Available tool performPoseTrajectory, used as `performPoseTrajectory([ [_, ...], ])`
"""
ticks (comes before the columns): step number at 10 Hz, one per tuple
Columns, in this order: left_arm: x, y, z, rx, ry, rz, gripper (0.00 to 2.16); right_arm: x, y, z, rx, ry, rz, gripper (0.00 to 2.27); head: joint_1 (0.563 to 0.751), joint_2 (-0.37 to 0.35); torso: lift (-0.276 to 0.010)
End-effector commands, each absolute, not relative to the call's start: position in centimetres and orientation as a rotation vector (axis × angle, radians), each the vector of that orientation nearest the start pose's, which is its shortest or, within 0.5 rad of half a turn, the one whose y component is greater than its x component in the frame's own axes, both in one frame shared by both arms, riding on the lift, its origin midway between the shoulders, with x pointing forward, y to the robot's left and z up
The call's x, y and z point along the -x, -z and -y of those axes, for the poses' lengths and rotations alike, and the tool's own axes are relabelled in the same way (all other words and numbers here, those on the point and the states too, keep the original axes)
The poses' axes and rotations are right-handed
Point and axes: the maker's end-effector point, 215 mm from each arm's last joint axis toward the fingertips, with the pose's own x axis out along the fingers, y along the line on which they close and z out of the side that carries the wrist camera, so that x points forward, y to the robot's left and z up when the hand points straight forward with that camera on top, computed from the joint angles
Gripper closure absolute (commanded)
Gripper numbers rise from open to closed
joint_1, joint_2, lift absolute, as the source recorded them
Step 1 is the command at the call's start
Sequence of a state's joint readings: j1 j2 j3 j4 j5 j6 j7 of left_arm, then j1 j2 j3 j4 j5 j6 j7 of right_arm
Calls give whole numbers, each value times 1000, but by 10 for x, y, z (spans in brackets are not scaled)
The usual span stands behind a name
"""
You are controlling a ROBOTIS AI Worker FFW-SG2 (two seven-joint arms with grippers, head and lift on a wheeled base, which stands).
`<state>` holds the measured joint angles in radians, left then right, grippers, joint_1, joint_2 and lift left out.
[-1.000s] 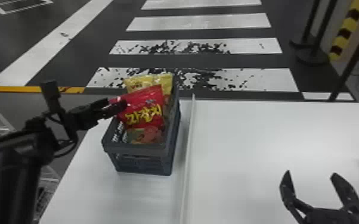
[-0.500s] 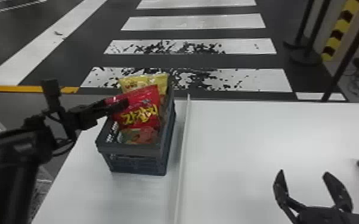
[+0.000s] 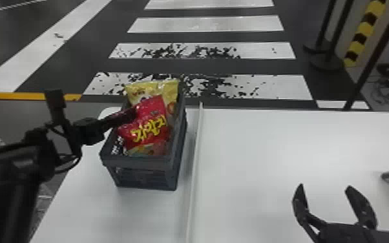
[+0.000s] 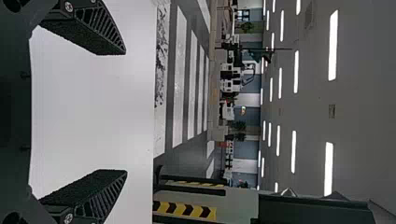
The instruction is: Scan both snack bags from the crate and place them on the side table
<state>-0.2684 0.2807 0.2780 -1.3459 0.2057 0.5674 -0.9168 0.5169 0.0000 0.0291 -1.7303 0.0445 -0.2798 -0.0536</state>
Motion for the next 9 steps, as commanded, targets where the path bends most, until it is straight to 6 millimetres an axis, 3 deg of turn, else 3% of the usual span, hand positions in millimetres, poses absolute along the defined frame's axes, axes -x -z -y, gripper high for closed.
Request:
performPoseTrajectory([
  [1,-592,370,-315,287,575,-360,2138,-412,431,218,30,14,-76,83,695,100,-95],
  [4,-578,340,-341,344,506,-290,2138,-411,432,218,30,14,-78,83,695,115,-95],
  [9,-534,257,-372,480,464,-123,2138,-412,431,214,32,6,-76,83,695,164,-95],
])
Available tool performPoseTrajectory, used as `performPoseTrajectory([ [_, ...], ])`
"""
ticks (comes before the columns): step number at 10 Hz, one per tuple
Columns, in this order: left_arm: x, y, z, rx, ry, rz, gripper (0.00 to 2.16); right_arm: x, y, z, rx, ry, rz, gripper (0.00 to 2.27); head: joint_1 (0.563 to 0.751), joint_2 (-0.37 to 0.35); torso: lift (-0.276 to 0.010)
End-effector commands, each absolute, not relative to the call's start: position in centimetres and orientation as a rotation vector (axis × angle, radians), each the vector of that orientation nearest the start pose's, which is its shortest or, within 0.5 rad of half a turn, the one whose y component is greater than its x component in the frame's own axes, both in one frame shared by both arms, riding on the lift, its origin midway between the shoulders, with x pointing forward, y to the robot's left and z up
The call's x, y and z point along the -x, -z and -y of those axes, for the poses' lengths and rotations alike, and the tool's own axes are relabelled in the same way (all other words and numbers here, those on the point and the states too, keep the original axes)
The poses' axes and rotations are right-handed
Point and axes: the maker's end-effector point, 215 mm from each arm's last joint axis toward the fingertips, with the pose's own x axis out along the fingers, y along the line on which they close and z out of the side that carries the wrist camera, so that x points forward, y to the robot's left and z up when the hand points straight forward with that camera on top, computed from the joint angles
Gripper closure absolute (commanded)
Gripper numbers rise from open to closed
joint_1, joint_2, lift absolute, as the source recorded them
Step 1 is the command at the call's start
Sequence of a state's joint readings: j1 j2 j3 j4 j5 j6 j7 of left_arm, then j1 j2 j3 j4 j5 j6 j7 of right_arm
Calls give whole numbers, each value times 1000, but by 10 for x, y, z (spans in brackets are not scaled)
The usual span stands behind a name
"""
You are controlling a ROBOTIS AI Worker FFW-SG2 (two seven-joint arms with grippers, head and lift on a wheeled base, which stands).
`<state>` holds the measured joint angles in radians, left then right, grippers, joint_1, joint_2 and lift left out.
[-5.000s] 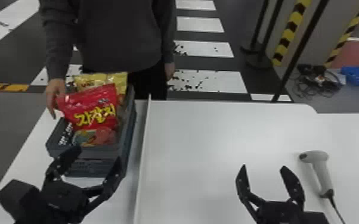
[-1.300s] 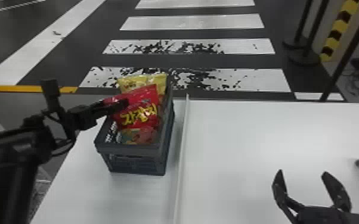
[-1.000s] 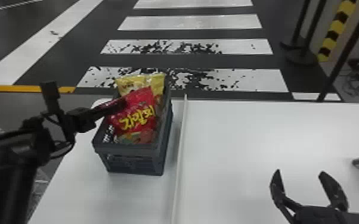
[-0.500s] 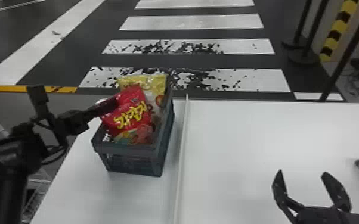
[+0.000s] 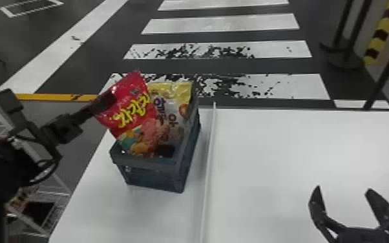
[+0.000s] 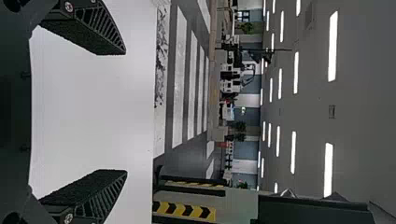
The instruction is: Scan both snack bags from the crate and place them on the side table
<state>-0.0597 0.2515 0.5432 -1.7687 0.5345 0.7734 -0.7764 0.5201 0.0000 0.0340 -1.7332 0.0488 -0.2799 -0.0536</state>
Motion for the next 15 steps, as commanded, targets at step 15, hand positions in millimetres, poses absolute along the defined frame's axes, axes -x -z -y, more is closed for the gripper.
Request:
performPoseTrajectory([
  [15,-494,242,-236,1022,726,60,2138,-413,404,249,58,61,-29,83,695,53,-95],
])
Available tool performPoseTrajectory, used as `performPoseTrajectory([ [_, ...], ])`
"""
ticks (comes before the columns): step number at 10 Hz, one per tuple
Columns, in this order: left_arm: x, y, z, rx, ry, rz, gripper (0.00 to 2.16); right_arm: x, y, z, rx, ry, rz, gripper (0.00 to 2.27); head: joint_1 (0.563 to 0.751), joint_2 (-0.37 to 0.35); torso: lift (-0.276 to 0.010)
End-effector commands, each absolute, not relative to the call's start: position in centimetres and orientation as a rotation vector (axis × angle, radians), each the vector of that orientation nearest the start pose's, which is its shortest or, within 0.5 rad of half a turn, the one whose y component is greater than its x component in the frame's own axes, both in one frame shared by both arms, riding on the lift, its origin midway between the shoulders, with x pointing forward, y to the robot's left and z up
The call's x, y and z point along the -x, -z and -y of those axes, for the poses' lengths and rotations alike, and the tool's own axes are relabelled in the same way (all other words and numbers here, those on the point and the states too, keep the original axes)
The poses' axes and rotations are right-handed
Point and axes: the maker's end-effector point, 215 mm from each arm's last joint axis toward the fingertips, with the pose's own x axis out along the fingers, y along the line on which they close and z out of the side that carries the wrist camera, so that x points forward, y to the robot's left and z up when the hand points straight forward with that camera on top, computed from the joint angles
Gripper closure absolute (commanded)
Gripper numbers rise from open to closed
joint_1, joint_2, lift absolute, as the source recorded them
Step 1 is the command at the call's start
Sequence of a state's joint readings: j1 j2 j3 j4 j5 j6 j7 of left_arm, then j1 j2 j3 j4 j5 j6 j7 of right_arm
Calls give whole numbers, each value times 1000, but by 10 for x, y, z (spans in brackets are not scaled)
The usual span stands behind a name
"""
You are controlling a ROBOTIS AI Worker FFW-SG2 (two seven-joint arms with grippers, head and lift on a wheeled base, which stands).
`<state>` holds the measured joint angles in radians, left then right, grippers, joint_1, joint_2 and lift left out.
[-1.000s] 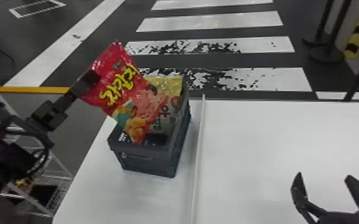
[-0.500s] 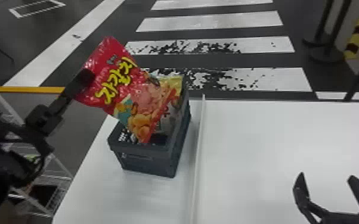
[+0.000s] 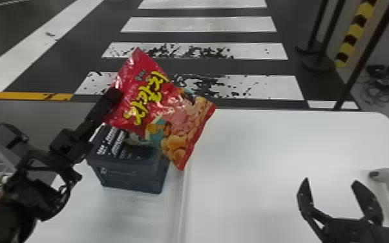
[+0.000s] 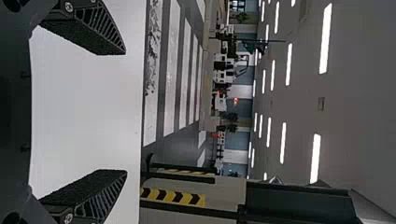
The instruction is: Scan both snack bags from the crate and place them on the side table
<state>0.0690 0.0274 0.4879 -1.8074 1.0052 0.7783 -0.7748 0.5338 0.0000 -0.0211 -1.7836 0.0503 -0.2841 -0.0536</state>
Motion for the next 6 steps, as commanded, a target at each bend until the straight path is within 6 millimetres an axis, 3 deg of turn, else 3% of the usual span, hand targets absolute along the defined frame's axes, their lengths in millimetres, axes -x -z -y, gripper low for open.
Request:
performPoseTrajectory([
  [1,-497,249,-212,997,739,56,2138,-414,400,252,56,68,-22,83,695,10,-95],
  [6,-510,318,-96,959,776,-53,2142,-414,391,261,52,84,-8,83,695,-130,-95],
])
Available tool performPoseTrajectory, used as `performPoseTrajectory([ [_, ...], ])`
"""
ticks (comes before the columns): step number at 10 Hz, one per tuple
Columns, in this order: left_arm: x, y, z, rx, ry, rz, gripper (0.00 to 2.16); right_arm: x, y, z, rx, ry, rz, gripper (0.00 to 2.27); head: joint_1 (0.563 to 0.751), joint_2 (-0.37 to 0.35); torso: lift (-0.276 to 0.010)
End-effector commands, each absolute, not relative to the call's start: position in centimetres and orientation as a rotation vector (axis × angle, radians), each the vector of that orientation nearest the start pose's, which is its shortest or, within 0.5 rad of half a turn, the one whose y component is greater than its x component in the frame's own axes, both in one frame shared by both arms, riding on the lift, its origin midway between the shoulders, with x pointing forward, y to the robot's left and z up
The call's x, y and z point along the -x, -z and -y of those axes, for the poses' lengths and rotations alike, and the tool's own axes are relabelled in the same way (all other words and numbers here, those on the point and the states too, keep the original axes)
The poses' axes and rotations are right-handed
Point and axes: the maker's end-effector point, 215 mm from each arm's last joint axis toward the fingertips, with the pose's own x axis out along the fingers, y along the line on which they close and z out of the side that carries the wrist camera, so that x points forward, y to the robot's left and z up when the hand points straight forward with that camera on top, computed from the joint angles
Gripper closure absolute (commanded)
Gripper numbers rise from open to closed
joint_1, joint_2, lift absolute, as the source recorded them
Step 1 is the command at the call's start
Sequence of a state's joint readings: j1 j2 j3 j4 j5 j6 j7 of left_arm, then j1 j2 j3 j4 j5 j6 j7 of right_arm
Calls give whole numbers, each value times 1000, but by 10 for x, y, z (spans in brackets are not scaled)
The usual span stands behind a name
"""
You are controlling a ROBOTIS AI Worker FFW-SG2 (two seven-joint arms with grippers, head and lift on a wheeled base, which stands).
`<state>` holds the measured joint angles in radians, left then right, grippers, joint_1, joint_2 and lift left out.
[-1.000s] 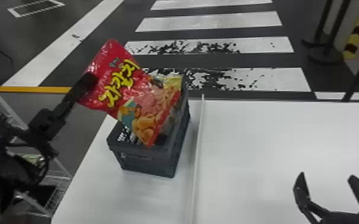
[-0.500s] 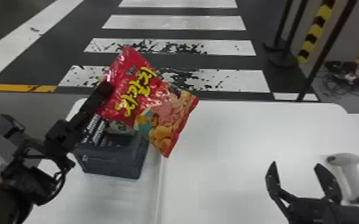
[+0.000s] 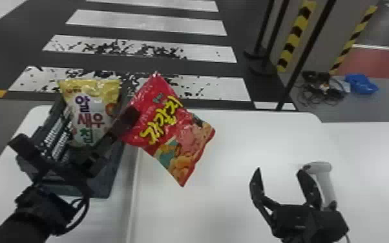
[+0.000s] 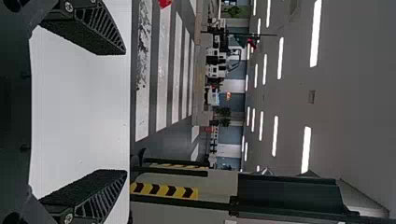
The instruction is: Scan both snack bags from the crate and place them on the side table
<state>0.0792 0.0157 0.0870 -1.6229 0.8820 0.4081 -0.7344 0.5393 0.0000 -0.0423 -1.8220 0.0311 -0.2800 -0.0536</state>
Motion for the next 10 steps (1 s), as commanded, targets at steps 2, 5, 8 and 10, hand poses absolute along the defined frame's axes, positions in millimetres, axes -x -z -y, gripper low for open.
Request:
performPoseTrajectory([
  [2,-518,349,-47,941,792,-114,2142,-414,390,261,52,84,-6,83,695,-197,-95],
  [5,-518,397,0,885,818,-230,2142,-412,392,263,52,87,-11,83,695,-276,-95],
  [8,-513,434,26,802,838,-343,2142,-414,391,261,49,85,-6,83,695,-315,-95],
  [10,-511,448,38,759,840,-420,2121,-414,391,262,46,85,-6,83,695,-334,-95],
])
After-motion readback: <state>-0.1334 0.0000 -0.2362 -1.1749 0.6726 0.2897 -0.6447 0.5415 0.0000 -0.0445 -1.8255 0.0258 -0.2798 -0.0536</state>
